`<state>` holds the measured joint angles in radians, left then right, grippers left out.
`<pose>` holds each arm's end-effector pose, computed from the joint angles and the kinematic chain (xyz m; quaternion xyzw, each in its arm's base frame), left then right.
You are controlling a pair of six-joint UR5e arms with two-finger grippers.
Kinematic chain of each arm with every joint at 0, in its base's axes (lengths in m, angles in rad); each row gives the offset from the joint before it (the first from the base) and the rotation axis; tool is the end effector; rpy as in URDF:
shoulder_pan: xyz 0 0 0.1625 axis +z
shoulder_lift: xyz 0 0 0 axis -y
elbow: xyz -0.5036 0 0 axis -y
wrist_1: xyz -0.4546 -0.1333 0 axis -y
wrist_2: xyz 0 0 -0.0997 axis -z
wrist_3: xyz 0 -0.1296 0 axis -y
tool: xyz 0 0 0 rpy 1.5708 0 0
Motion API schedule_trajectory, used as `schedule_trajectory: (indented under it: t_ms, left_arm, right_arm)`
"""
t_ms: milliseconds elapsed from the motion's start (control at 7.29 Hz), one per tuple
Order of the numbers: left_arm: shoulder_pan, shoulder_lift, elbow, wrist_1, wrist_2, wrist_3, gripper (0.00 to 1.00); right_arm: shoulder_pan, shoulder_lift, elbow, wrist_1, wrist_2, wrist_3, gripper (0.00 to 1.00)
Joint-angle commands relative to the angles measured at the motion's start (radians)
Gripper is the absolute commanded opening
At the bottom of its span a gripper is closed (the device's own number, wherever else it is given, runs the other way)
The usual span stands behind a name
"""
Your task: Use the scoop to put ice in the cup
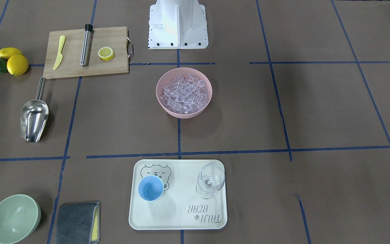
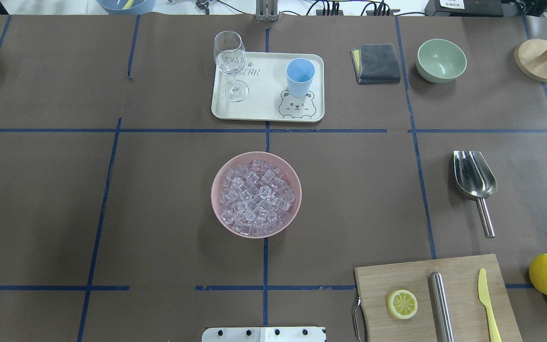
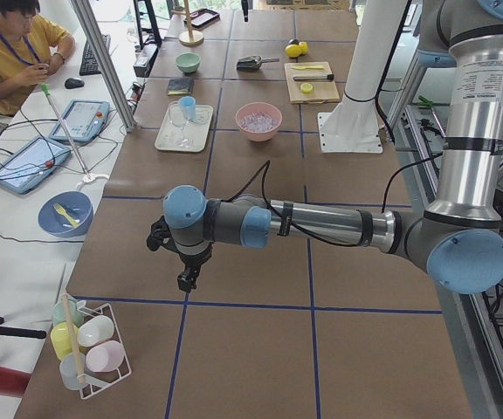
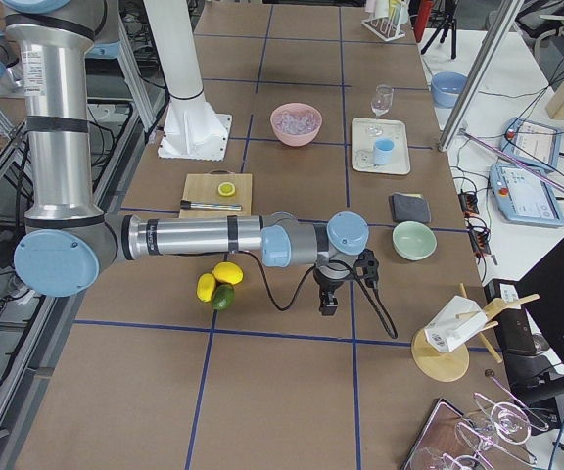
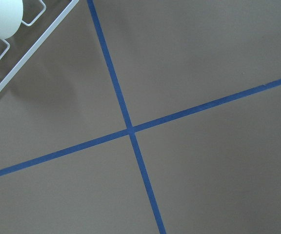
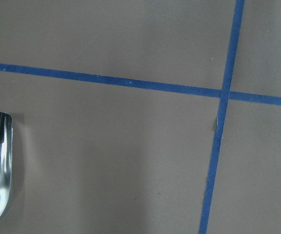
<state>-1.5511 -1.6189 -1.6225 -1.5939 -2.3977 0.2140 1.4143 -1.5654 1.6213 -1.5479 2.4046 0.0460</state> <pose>-0.0264 -0.5869 0.6951 0.0949 0.3937 0.1311 0.9049 -0.0508 -0.5618 0.7197 -0.0051 -0.4062 -0.0664 0.9114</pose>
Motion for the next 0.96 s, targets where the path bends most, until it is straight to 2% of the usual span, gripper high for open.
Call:
schedule_trajectory:
  t_ms: [0, 548, 823]
  left_arm:
    - [0.0, 0.002, -0.003, 0.0, 0.0, 0.001, 1.0]
    - [0.0, 0.025, -0.045, -0.006, -0.009, 0.008, 1.0]
    - [0.002, 0.027, -0.053, -0.011, -0.009, 0.008, 1.0]
  right_arm:
    - [0.0, -0.018, 0.005, 0.005, -0.001, 0.0, 1.0]
    - [-0.044, -0.047, 0.031, 0.142, 0.039, 0.044, 1.0]
    - [-0.202, -0.142, 0.167, 0.326, 0.024, 0.389, 1.0]
